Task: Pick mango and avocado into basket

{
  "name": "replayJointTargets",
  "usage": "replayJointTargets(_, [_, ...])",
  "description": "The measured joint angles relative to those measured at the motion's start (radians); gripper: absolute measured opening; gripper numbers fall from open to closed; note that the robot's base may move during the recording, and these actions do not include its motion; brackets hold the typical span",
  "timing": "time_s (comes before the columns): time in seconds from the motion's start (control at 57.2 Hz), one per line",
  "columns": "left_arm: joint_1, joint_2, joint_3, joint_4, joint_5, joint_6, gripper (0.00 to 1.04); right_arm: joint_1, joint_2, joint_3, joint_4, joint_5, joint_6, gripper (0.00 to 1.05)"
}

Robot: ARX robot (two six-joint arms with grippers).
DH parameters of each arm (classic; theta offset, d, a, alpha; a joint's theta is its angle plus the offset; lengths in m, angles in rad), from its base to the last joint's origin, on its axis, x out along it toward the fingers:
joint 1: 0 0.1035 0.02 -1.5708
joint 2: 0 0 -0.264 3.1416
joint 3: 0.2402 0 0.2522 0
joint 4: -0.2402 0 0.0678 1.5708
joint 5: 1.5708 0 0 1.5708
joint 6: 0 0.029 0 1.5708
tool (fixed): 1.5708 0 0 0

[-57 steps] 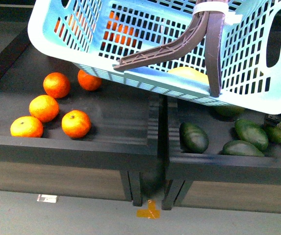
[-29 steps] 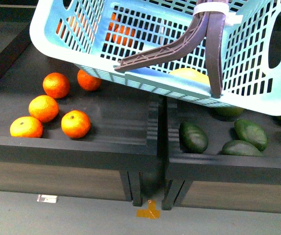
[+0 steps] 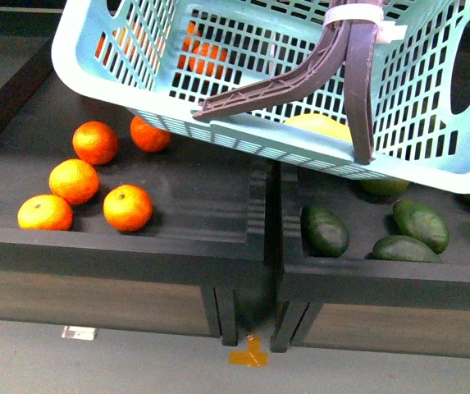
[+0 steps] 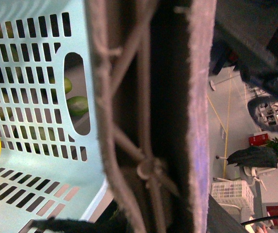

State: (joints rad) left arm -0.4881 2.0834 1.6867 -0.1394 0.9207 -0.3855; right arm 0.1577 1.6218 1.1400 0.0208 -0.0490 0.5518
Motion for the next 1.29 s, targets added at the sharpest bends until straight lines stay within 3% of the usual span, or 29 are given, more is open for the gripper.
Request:
replayJointTargets(0.21, [0.004,0.001,-0.001,-0.006,-0.01,-0.001,0.11,0.058,0.074,0.007,0.032,0.106,0.008,0.53])
replayJointTargets(0.507, [0.005,0.002,-0.001,-0.006,0.013,-0.002,0.11,0.07,0.058,-0.012,0.062,0.14,-0.029,0.97])
replayJointTargets(0.716, [-0.018,0.002,0.0,-0.005,0.025,0.002,0.11,0.039,-0.148,-0.151,0.107,0.311,-0.197,0.96])
replayJointTargets(0.856, [-0.005,0.005,0.0,-0.005,0.01,-0.003,0.11,-0.044,-0.459,-0.32,0.142,0.437,-0.355,0.96])
replayJointTargets(0.961, [-0.004,0.005,0.0,-0.005,-0.003,-0.002,0.11,-0.113,-0.608,-0.431,0.066,0.434,-0.396,0.96])
replayJointTargets(1.031, [0.002,0.005,0.0,-0.005,-0.011,-0.002,0.11,-0.095,-0.721,-0.502,-0.061,0.44,-0.389,0.96])
replayJointTargets(1.048, [0.002,0.005,0.0,-0.005,-0.012,-0.002,0.11,-0.097,-0.744,-0.523,-0.052,0.418,-0.395,0.95])
replayJointTargets(1.066, [0.003,0.005,0.0,-0.005,-0.011,-0.001,0.11,-0.116,-0.779,-0.568,0.026,0.303,-0.426,0.9])
replayJointTargets(1.118, [0.003,0.005,0.0,-0.005,-0.003,-0.001,0.11,-0.145,-0.841,-0.666,0.225,0.125,-0.479,0.78])
replayJointTargets(1.153, [0.003,0.005,0.0,-0.005,0.0,-0.001,0.11,-0.151,-0.87,-0.719,0.307,0.068,-0.505,0.69])
replayJointTargets(1.293, [-0.001,0.005,0.0,-0.005,0.003,-0.002,0.11,-0.156,-0.946,-0.867,0.365,0.051,-0.535,0.36])
